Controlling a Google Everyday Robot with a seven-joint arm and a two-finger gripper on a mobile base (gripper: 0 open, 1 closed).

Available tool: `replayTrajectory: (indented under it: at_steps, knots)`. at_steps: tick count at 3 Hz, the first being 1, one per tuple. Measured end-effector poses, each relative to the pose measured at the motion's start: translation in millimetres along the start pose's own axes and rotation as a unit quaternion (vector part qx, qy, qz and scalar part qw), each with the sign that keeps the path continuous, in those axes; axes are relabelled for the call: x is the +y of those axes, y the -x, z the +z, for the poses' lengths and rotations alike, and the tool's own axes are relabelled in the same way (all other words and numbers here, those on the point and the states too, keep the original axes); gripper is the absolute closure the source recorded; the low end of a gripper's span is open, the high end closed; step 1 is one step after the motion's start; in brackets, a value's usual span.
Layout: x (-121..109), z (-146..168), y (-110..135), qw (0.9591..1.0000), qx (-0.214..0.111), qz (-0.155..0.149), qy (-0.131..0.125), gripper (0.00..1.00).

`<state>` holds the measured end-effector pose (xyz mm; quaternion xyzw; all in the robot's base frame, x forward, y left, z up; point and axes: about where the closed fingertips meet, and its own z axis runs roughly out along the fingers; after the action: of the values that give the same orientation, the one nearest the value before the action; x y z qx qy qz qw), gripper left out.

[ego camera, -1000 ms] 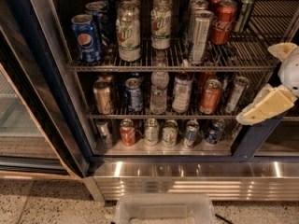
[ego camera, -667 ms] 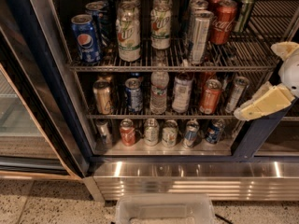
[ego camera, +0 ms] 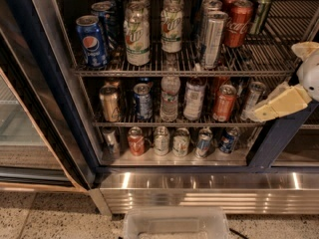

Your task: Pick green can from top shelf of fridge

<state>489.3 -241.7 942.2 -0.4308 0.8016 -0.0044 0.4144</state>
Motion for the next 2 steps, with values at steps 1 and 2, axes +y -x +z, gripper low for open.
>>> replayTrajectory:
  at_steps: [1, 2]
  knots:
    - [-11, 4, 4, 0.9994, -0.018, 0.023, -0.021, 0.02]
    - [-21, 9, 7, 0.9979, -0.033, 0.038, -0.042, 0.0]
